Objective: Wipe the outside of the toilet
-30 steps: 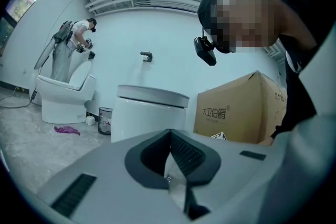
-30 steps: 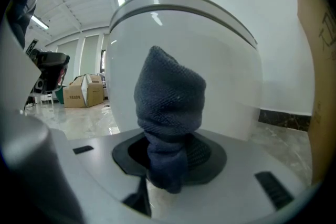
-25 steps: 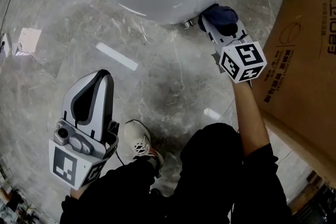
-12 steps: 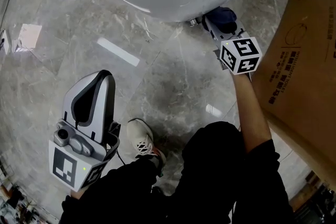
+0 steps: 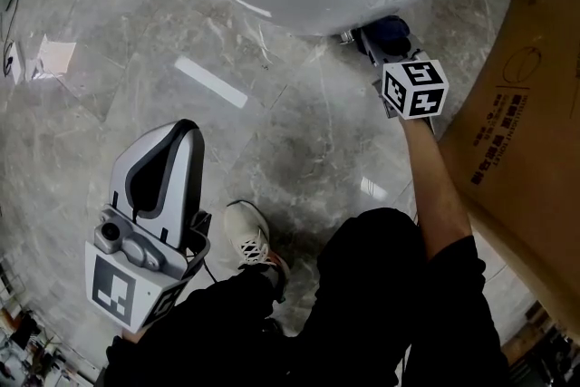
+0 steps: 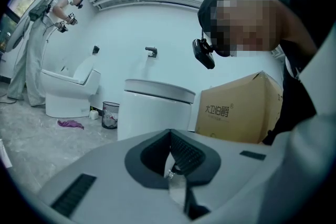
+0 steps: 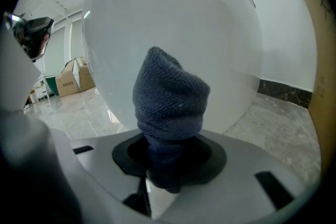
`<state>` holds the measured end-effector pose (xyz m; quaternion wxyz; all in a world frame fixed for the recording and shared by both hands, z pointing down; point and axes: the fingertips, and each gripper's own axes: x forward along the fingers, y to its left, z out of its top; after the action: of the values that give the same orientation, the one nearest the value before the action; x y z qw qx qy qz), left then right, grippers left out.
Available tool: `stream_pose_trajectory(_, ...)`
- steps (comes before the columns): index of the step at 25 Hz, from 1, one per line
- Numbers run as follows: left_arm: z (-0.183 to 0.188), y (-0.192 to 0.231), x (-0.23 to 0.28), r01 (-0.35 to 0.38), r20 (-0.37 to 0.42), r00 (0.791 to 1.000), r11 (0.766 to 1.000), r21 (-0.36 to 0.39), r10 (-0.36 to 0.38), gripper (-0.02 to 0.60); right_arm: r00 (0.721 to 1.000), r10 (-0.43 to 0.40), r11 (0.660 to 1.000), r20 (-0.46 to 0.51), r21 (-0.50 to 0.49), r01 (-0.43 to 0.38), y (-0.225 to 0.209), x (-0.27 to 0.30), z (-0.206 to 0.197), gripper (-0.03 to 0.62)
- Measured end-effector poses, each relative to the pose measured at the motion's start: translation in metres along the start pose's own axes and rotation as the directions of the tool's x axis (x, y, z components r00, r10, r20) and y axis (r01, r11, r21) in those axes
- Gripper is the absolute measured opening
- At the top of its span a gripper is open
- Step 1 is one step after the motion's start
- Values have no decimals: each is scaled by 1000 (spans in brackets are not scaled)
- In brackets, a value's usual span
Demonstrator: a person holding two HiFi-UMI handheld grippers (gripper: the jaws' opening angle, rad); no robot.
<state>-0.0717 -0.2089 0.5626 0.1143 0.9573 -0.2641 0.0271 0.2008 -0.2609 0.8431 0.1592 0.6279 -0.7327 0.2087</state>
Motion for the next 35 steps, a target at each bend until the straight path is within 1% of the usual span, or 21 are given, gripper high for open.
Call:
stream_pose_trajectory(4,1,-2,-1,1,-10,1000,1000,5,-1,11,1000,-7,1000,-21,9,7,1,6,-9,121)
stream_pose_trajectory(9,6,-2,-6,-7,-15,1000,1000,20,7,11,1000,-15,999,-12,44,16,0,7,-13,121)
stream_pose_trajectory(13,-3,0,-4,-10,-30,1000,1000,-7,9,11,1000,-15,999,-11,44,16,0,10,-12,121)
stream_pose_trajectory(15,-5,-2,-2,-3,-36,999,1000,-2,3,11,1000,-17,999,-16,39,17,0,10,-11,121)
stream_pose_trajectory(20,3,-6,-5,8,-18,1000,1000,12,-8,11,999,-19,998,-40,52,21,-1,10,-12,121)
stream_pose_trajectory(22,4,-7,-7,9,-15,1000,1000,16,-9,11,997,-34,998,-66,49,37,-3,9,-13,123)
stream_pose_trajectory(25,7,-8,-11,4,4,1000,1000,29,-4,11,992,-82,995,-97,45,86,-15,-3,-18,121)
stream_pose_trajectory(27,9,-11,-14,8,18,1000,999,38,-9,11,992,-88,996,-90,24,91,-17,-11,-16,121)
stream_pose_trajectory(31,12,-20,-18,17,31,999,998,60,-19,11,994,-72,995,-81,-69,67,-10,-29,-8,121)
stream_pose_trajectory(35,16,-26,-19,12,39,999,997,71,-15,11,997,-66,991,-42,-115,61,-3,-48,10,121)
